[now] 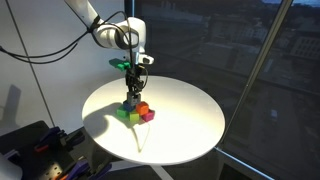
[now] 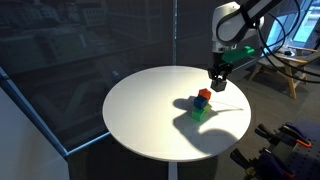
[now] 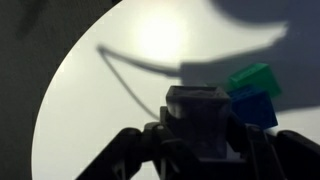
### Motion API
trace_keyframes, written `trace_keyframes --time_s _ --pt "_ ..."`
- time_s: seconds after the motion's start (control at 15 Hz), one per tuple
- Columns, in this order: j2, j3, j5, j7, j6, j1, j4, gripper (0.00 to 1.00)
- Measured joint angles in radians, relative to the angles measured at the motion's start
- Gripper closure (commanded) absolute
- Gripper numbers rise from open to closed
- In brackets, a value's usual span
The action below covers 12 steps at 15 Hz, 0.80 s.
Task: Pick up the gray block and stack it on top of both the blue block and the orange block
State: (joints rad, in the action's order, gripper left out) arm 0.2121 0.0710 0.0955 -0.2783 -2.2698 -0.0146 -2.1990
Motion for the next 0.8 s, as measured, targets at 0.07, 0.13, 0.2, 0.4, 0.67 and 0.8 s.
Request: trace_keyframes --time_s 0.07,0.13,0.2,0.4,0.67,0.8 --pt "0.011 -0.001 0.0 -0.004 0.004 -0.002 0.013 0.71" --pt "0.022 -0.002 0.0 -0.009 0.009 -0.006 0.028 0.71" --pt "0.033 -0.002 0.0 -0.014 0.013 -0.01 0.041 0.71" --pt "0.065 -0.002 0.0 -0.031 0.025 -0.023 0.079 0.71" --pt "0.106 -0.003 0.0 -0.057 0.027 -0.046 0.113 0.71" --pt "0.125 -0.003 0.0 -0.068 0.028 -0.055 0.129 0.71"
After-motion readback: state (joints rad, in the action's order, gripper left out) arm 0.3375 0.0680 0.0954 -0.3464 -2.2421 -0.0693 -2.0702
